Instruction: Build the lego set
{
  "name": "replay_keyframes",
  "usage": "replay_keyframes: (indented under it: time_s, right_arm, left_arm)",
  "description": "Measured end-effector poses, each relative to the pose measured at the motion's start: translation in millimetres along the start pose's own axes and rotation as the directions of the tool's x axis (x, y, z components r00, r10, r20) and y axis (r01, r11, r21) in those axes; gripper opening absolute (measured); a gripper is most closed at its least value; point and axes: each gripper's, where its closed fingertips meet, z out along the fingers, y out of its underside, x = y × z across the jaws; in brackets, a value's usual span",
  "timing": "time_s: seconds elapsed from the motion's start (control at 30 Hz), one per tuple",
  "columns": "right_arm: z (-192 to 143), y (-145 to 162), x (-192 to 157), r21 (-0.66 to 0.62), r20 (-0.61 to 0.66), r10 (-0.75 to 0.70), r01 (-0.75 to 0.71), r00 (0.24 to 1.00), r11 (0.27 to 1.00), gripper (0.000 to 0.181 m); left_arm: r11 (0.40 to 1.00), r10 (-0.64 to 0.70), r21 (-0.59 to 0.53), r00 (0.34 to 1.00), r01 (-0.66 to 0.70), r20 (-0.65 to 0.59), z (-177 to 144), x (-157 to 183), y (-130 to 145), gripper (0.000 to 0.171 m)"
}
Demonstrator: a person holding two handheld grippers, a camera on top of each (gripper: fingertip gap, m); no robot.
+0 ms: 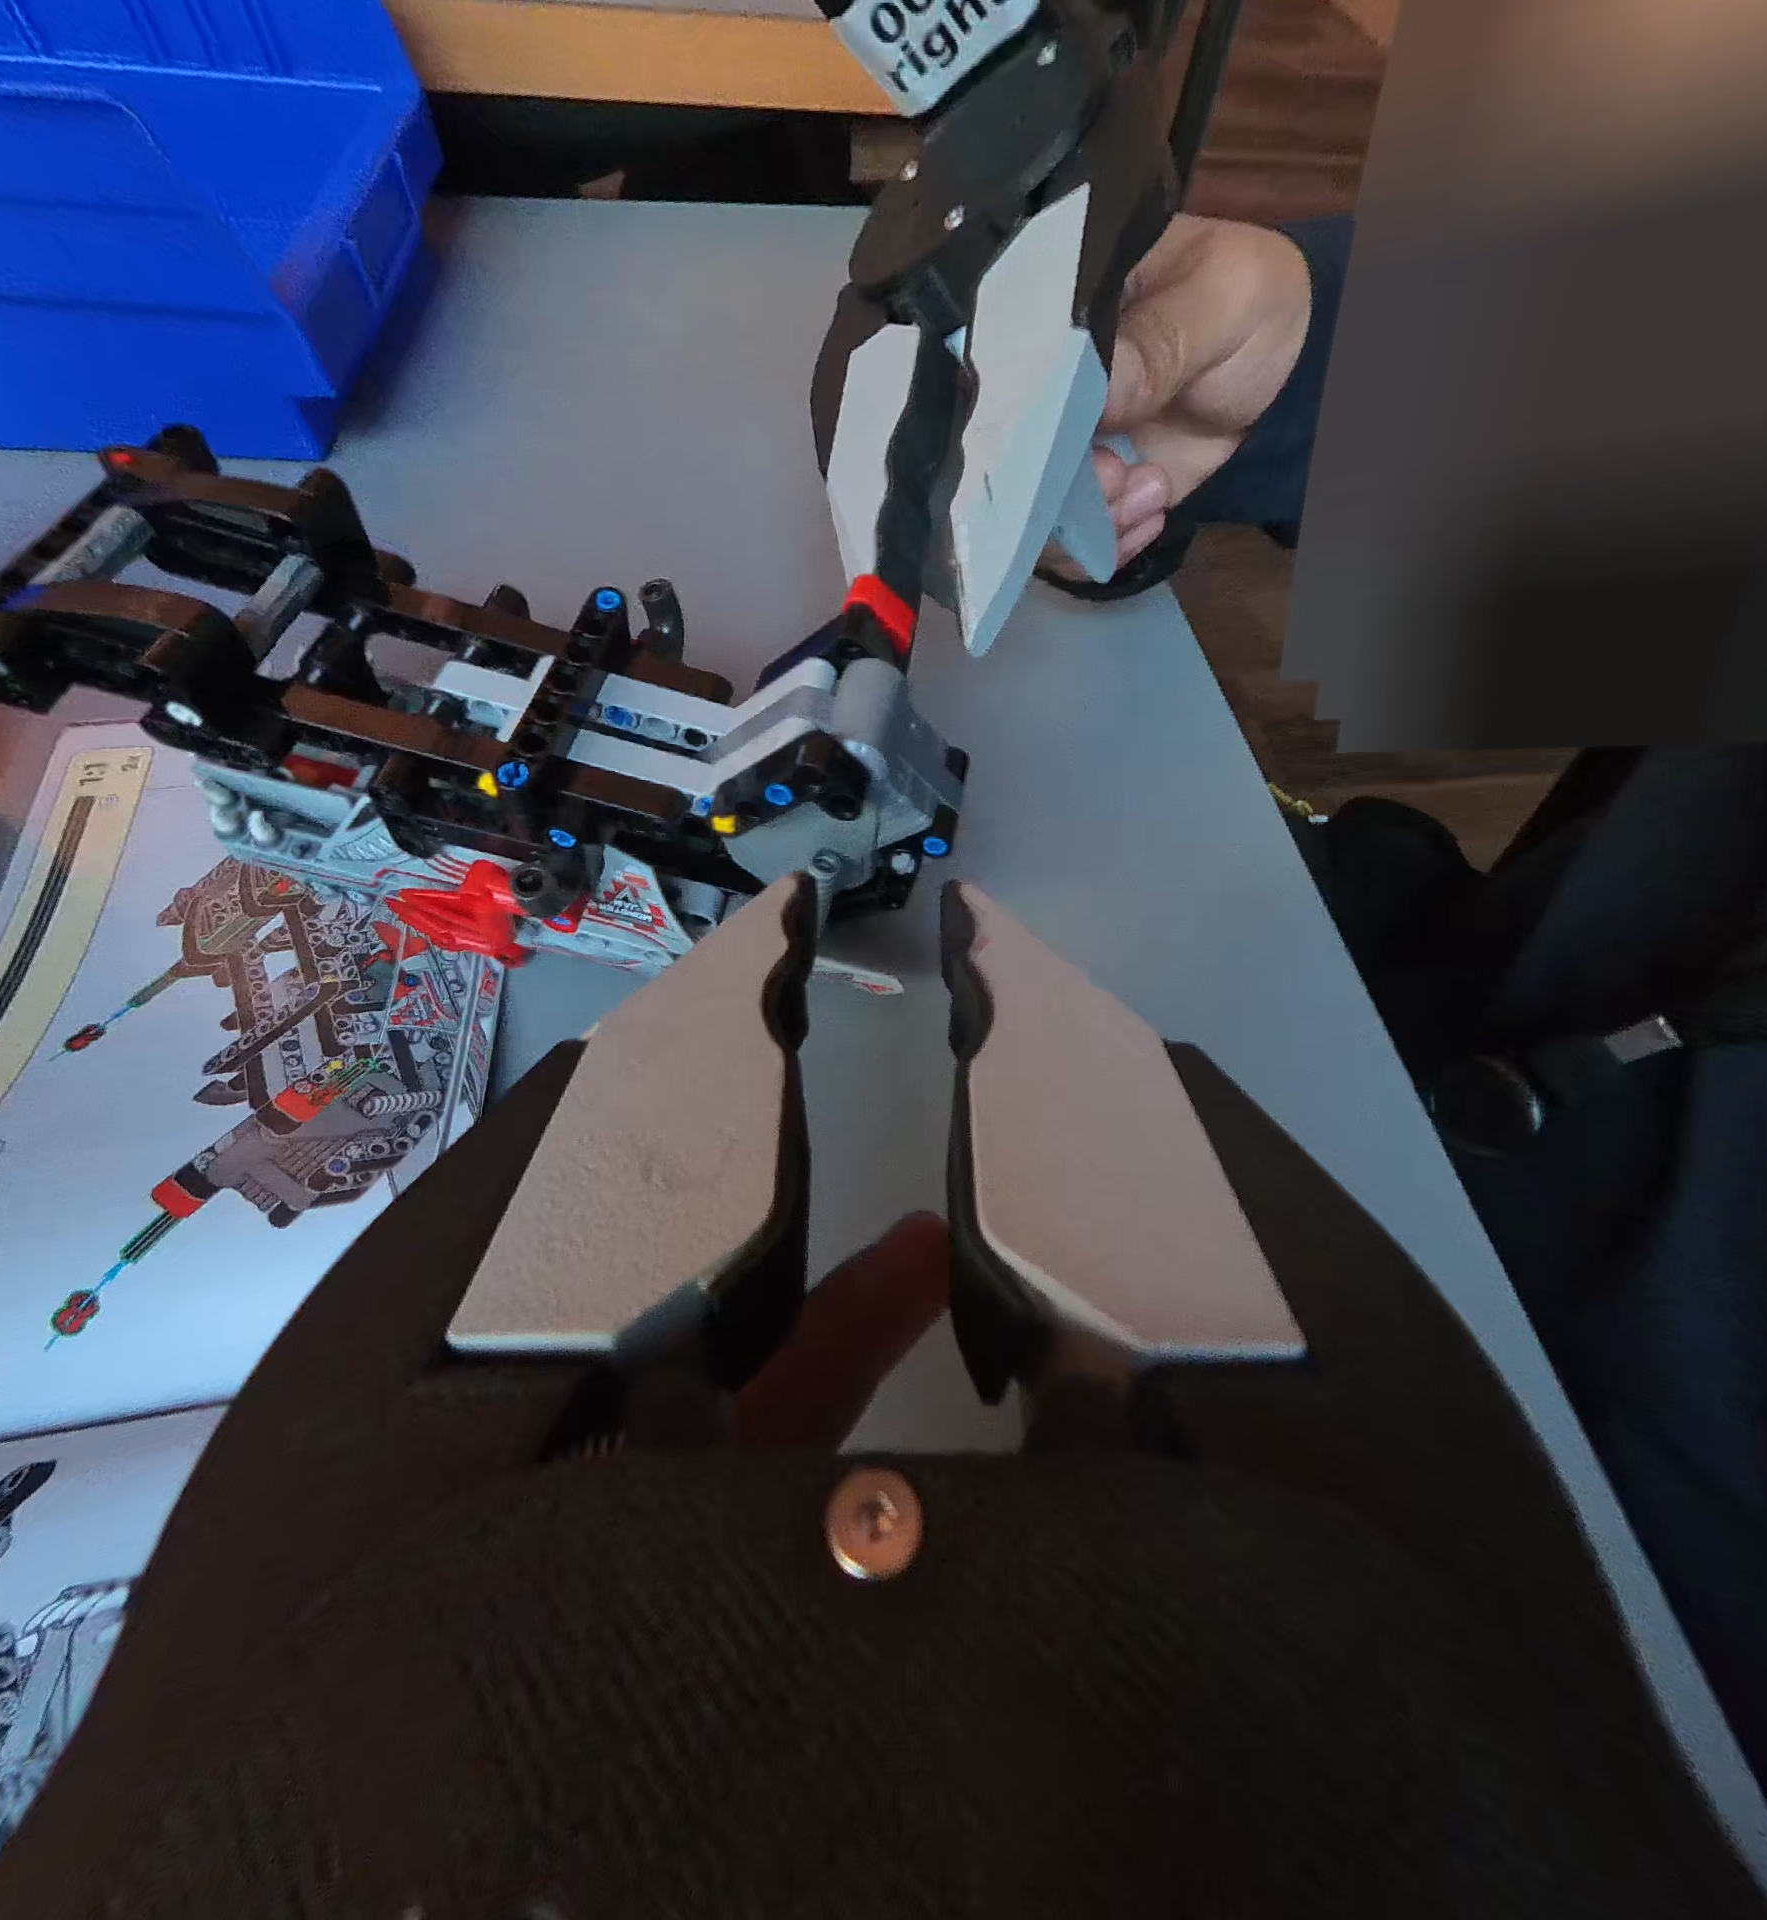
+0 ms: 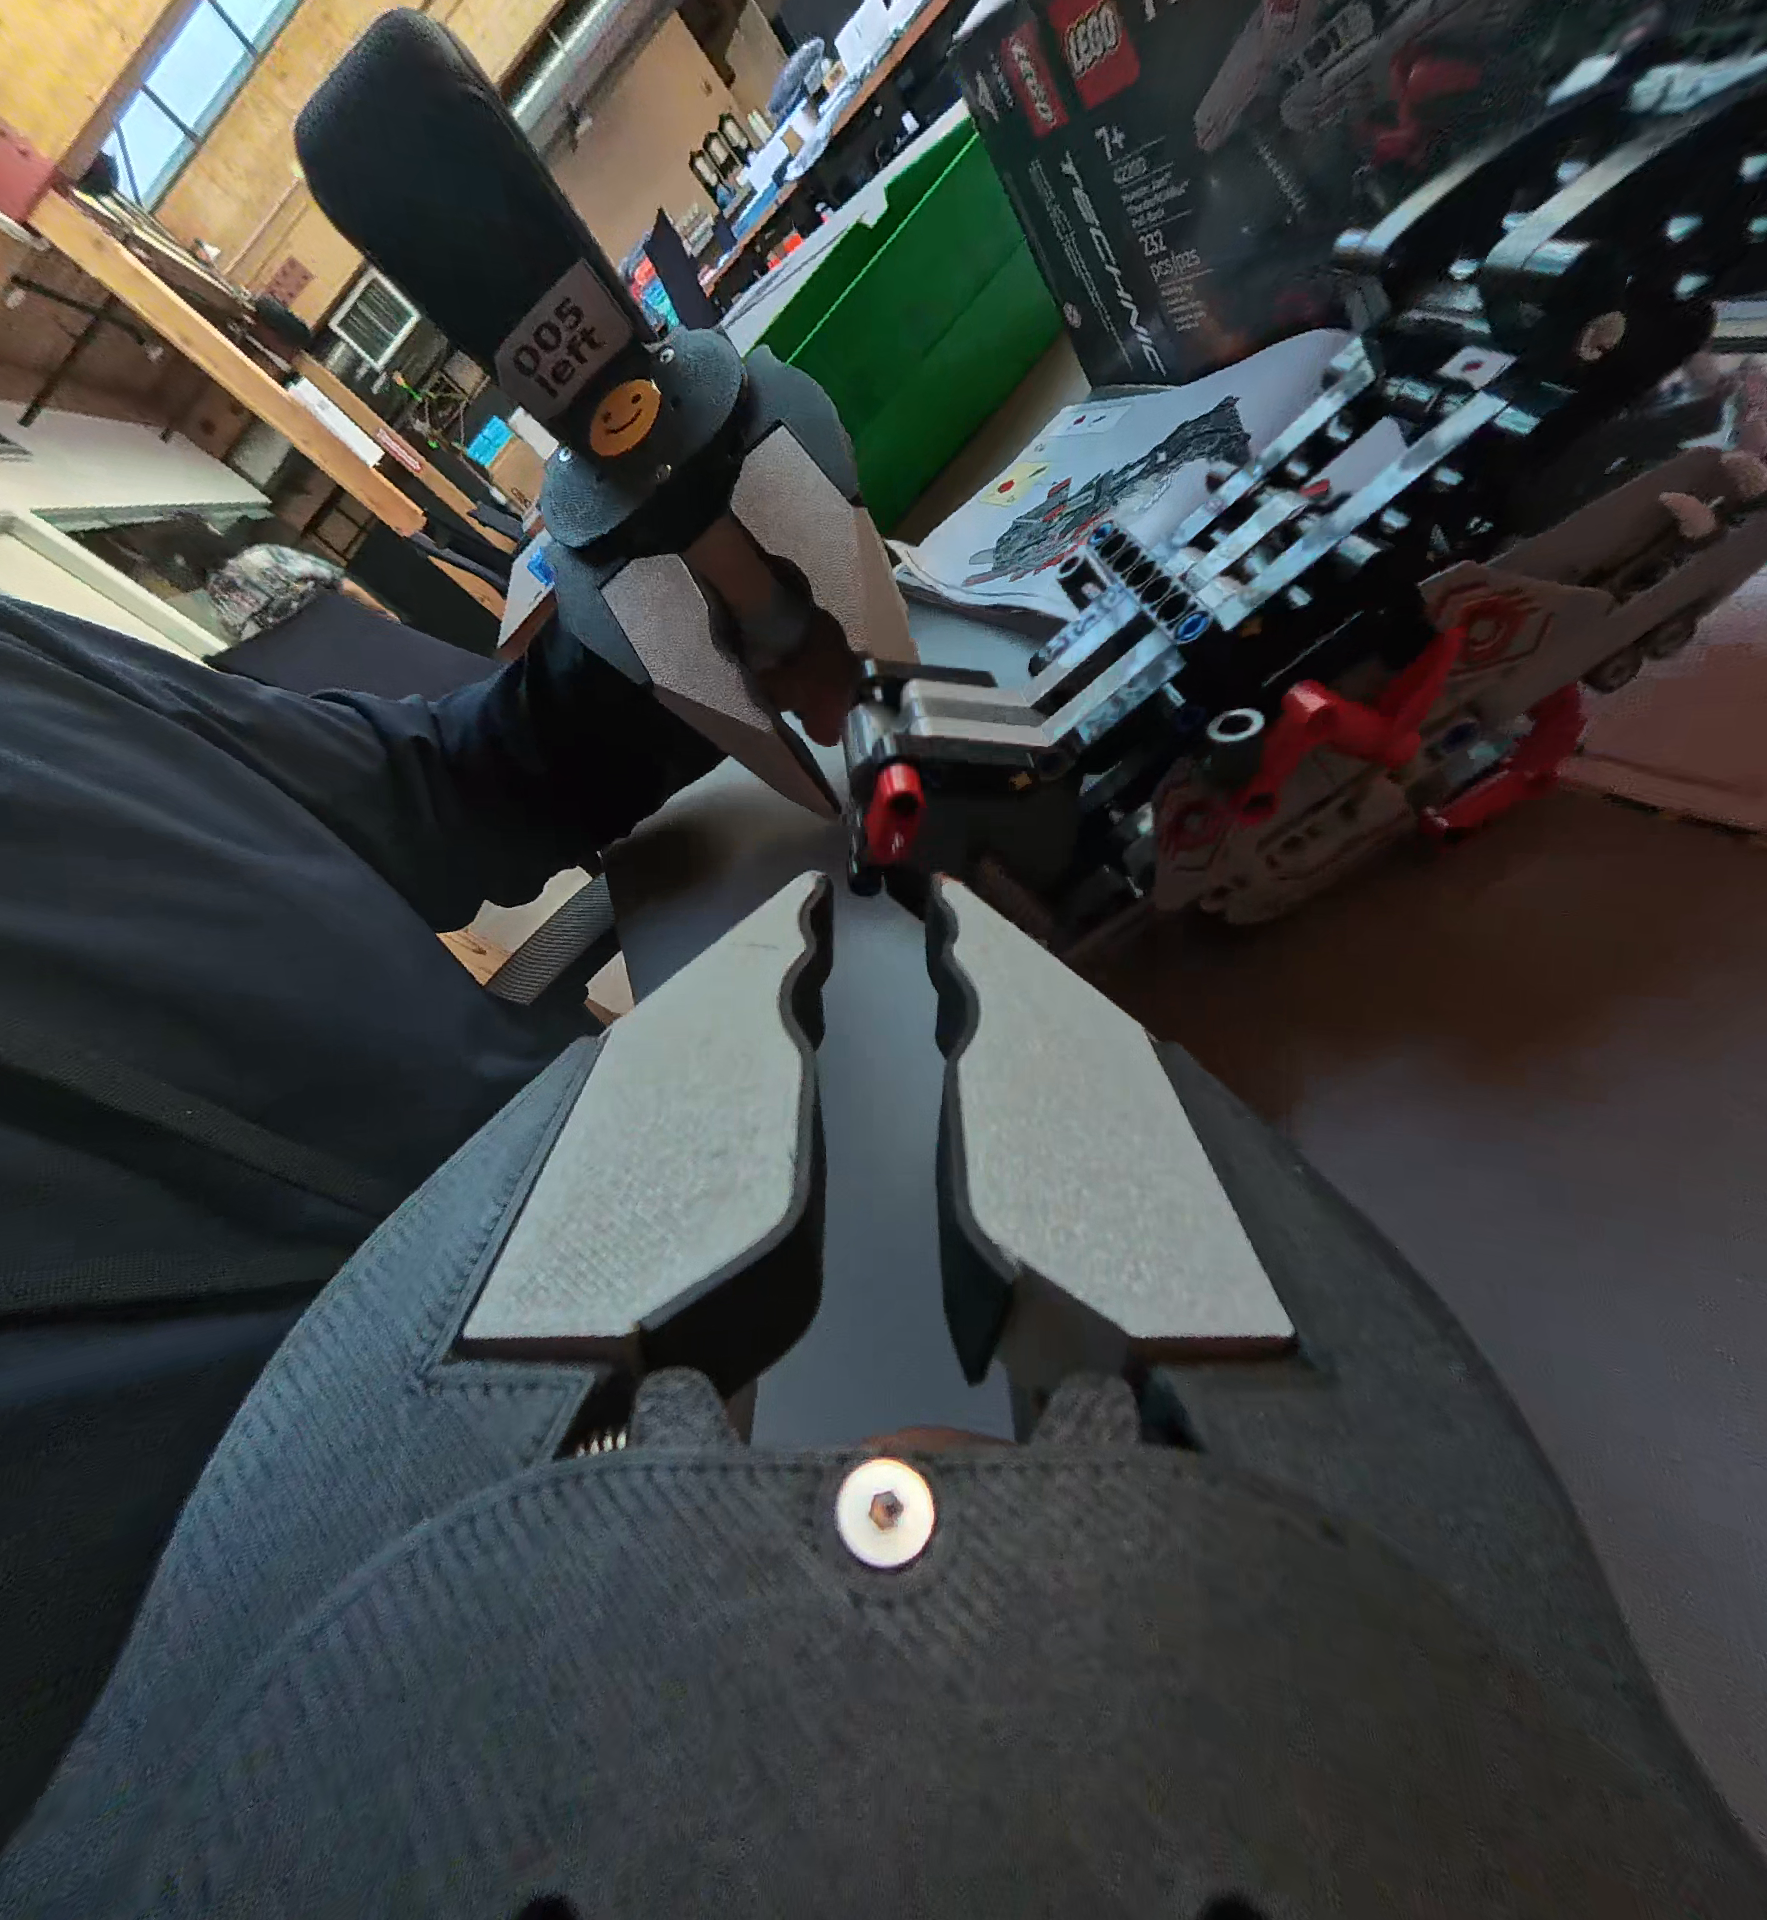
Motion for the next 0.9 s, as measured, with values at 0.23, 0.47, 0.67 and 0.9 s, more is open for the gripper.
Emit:
replay_keyframes:
  time_s: [0.23,0.47,0.67,0.9]
  right_arm:
    - [-6.4,-19.4,2.1,0.078,0.031,0.032,-0.034,0.999,0.996,0.013]
    - [-3.3,-17.9,2.8,0.076,0.026,0.03,-0.032,0.999,0.997,0.004]
    - [-8.3,-11.8,2.7,0.068,0.03,0.033,-0.035,0.999,0.997,0.008]
    - [-6.6,-15.6,5.1,0.074,0.032,0.037,-0.039,0.999,0.997,0.006]
  left_arm:
    - [0.997,0.003,0.078,0.999,-0.006,0.043,-12.0,-17.8,-18.2,0.026]
    - [0.984,0.171,0.034,0.983,-0.174,0.072,-0.6,-15.0,-10.1,0.028]
    - [0.968,0.242,0.057,0.969,-0.244,0.054,-0.9,-6.8,-13.6,0.028]
    - [0.944,0.325,0.014,0.939,-0.328,0.112,5.7,-13.0,-16.2,0.015]
